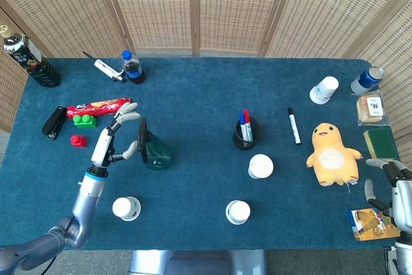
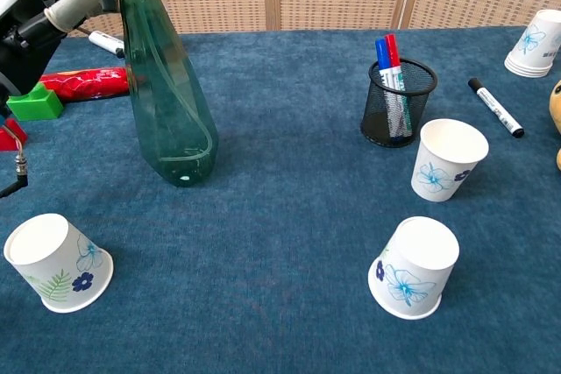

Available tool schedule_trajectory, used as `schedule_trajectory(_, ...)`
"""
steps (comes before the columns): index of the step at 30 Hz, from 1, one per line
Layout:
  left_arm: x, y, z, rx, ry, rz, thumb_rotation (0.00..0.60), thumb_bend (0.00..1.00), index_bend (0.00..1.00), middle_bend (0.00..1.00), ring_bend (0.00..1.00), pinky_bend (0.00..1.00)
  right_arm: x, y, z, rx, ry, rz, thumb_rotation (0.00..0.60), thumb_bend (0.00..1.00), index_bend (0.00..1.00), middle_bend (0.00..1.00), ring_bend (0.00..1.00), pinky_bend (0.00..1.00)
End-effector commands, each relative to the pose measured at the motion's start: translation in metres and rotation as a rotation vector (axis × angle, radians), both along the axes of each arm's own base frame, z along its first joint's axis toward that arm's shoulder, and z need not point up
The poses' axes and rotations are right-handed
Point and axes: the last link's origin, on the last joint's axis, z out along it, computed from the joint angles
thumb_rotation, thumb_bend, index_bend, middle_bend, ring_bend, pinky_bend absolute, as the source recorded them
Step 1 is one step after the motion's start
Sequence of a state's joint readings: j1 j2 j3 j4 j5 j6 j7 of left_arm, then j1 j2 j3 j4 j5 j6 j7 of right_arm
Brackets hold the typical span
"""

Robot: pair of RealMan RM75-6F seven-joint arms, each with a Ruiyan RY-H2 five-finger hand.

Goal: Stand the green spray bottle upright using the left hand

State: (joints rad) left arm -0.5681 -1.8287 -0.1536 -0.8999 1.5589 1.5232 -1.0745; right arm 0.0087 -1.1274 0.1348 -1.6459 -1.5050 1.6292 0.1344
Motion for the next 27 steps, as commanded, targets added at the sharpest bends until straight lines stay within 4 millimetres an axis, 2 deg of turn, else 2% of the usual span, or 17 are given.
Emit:
schedule_trajectory(1, -0.002, -0.002, 0.003, 0.003, 0.005, -0.002, 0.357, 0.39, 0.22, 0.12, 0.04, 0.20, 0.000, 0.000, 0.000, 0.001, -0.001, 0.001, 0.600, 0.52, 0.34, 0.37, 0.27, 0.38)
schedule_trajectory(7, -0.009, -0.010, 0.014, 0.017, -0.001, 0.007, 0.337, 0.40, 0.22, 0.13, 0.06, 0.22, 0.002, -0.003, 0.000, 0.005, -0.001, 0.009, 0.599, 0.52, 0.34, 0.37, 0.27, 0.38)
schedule_trajectory(14, -0.027, -0.024, 0.042, 0.062, 0.039, 0.055, 0.343, 0.39, 0.27, 0.18, 0.12, 0.21, 0.005, -0.007, 0.000, 0.027, 0.008, 0.020, 0.600, 0.52, 0.34, 0.37, 0.27, 0.38)
schedule_trajectory(17, -0.040, -0.035, 0.060, 0.091, 0.097, 0.096, 0.345, 0.39, 0.32, 0.25, 0.15, 0.21, 0.007, -0.011, 0.001, 0.047, 0.020, 0.017, 0.600, 0.52, 0.34, 0.37, 0.27, 0.38)
schedule_trajectory(24, -0.068, -0.068, 0.105, 0.109, 0.307, 0.241, 0.338, 0.39, 0.37, 0.34, 0.22, 0.31, 0.007, -0.021, 0.003, 0.072, 0.057, 0.001, 0.600, 0.52, 0.37, 0.37, 0.27, 0.38)
schedule_trajectory(27, -0.082, -0.090, 0.133, 0.115, 0.439, 0.335, 0.337, 0.39, 0.38, 0.35, 0.22, 0.33, 0.006, -0.027, 0.003, 0.099, 0.099, -0.009, 0.600, 0.52, 0.38, 0.37, 0.27, 0.38)
